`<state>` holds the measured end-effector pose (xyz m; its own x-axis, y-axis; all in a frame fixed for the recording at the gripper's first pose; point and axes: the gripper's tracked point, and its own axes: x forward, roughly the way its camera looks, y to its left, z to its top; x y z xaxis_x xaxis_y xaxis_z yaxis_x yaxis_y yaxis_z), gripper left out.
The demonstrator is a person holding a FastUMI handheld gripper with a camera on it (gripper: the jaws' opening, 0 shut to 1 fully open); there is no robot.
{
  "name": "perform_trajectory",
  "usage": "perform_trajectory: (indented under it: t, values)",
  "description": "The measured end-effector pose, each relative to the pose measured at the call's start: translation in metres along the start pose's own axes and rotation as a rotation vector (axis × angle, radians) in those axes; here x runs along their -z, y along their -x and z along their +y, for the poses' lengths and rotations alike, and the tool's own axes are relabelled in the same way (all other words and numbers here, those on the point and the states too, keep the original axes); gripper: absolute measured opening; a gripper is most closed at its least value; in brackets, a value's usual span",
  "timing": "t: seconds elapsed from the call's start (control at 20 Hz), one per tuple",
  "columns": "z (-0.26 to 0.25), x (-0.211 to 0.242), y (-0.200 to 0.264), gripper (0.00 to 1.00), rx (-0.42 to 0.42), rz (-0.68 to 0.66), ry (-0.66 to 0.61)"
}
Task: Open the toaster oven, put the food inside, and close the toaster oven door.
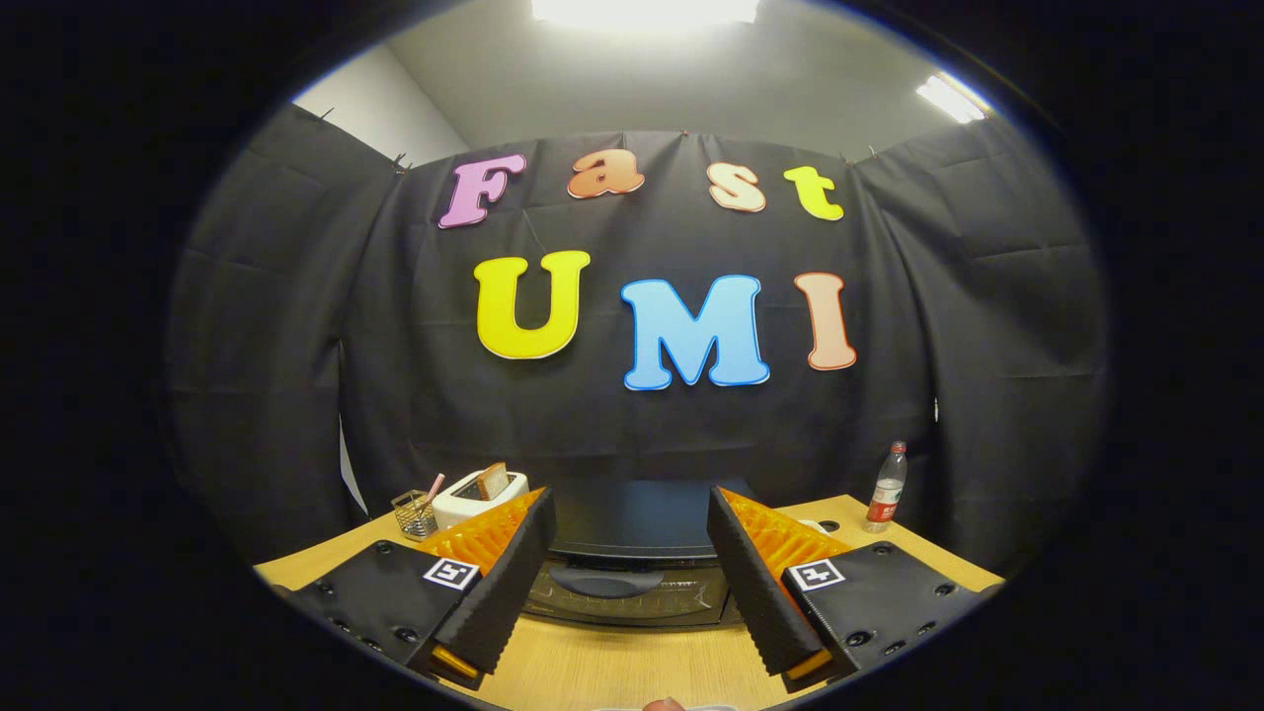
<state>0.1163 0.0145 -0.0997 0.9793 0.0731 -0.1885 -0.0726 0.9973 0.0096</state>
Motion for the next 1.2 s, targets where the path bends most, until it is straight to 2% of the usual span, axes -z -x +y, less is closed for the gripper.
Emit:
perform_trajectory:
  t: [0.55, 0.85, 1.2]
  values:
    - [0.012, 0.075, -0.078, 0.98, -0.004, 0.176, 0.04]
    - [0.01, 0.117, -0.084, 0.98, 0.022, 0.283, 0.029]
    - [0.008, 0.119, -0.081, 0.99, 0.023, 0.243, 0.028]
